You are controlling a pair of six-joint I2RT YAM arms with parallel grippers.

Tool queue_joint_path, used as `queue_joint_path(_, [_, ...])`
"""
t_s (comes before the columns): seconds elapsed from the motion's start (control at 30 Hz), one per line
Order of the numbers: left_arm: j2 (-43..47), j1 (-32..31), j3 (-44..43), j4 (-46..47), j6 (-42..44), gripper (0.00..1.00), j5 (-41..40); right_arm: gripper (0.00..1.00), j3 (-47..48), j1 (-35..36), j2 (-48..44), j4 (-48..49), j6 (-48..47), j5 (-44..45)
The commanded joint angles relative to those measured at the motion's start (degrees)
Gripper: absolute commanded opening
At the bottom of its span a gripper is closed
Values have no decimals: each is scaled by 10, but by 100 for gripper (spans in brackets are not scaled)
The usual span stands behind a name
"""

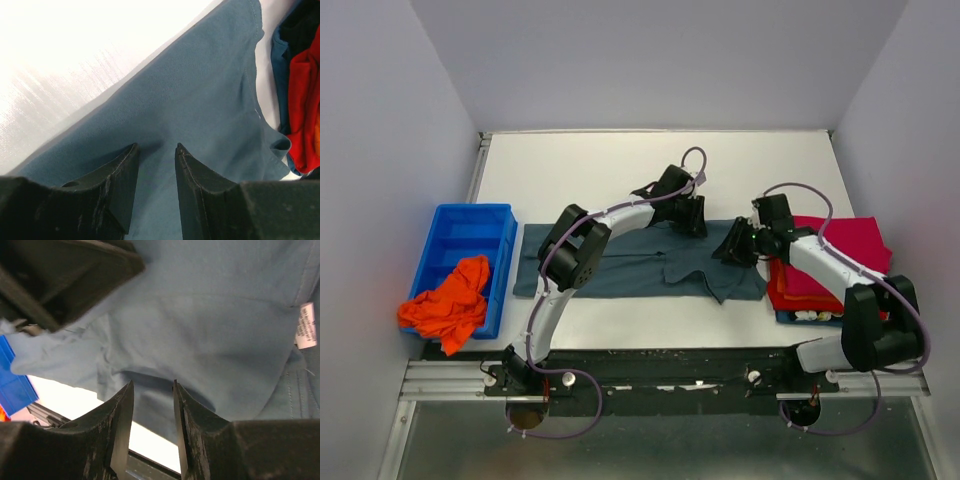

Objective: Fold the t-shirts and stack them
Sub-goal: Fold the other side of the tshirt into a rectangle

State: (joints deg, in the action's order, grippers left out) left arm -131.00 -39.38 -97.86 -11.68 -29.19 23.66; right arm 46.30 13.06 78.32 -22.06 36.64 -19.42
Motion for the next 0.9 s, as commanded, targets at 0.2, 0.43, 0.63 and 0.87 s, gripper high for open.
queue_joint_path(0.2, [-20,3,-8,-11,3,48,6,45,-93,112,-3,-27,46,-32])
queue_joint_path(0.43, [-17,3,-23,-17,6,48,6,50,-62,112,-127,-175,50,140])
queue_joint_path(0.63, [12,3,-33,-10,5,52,13,50,-38,112,-135,-176,63,191])
queue_joint_path(0.87, [23,-9,-43,2,-8,52,19,45,-103,112,-118,-141,87,153])
